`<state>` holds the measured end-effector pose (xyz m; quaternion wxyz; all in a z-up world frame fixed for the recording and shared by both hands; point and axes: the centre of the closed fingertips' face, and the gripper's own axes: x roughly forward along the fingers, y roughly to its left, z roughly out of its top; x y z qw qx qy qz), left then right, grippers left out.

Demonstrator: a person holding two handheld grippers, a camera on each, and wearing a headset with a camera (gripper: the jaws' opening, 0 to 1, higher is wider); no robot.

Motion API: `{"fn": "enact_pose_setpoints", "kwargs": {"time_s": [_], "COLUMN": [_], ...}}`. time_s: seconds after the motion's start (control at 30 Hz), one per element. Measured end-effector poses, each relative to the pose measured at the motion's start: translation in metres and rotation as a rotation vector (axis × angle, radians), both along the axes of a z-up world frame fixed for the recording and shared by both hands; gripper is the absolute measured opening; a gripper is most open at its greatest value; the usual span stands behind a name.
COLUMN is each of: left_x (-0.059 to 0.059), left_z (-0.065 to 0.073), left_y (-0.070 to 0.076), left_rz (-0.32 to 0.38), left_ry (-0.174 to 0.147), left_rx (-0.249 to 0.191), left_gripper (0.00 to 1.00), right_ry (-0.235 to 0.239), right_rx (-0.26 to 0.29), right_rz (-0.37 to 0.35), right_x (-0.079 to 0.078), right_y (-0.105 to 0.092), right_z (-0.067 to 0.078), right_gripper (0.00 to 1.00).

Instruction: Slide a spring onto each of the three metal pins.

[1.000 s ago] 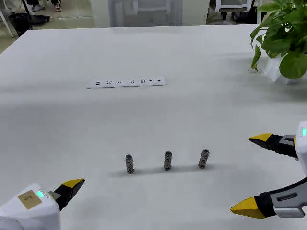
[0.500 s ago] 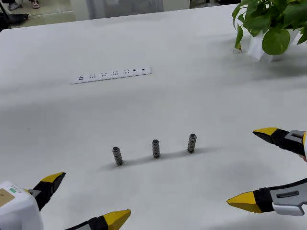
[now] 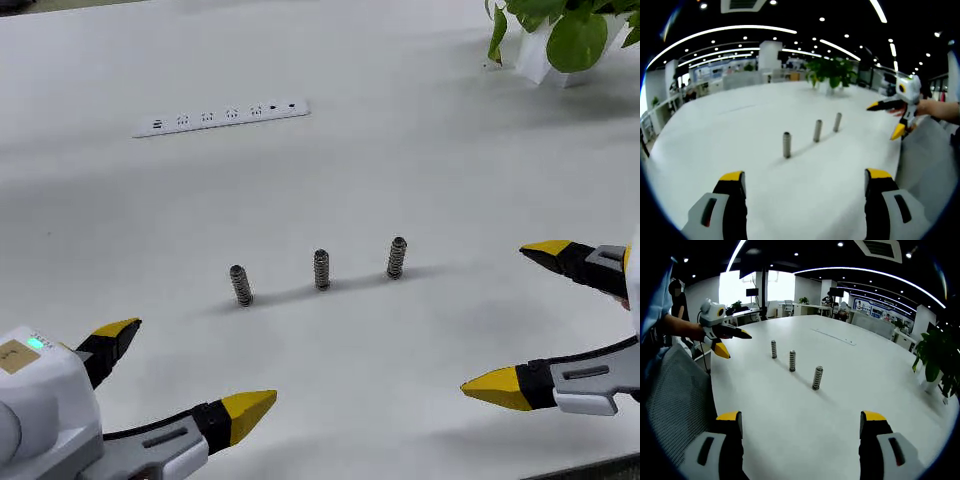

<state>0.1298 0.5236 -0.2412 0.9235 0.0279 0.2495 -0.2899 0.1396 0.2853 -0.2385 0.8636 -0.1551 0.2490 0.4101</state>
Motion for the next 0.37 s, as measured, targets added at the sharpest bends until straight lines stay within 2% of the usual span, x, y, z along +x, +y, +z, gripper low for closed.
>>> {"fn": "enact_pose_setpoints", "kwargs": {"time_s": [0.37], "left_x": [-0.0073], "left_z": [-0.0054], "left_y": [-0.0044], "left_rz": [0.002], "left_ry": [0.026], "left_rx": [-0.006], "left_gripper": [1.0], "right_ry": [0.006], "right_rx": [0.008], "right_rz": [-0.007], "right_x": [-0.0043], "right_y": [-0.0047], "right_z": [-0.0039], "right_gripper": [0.99]}}
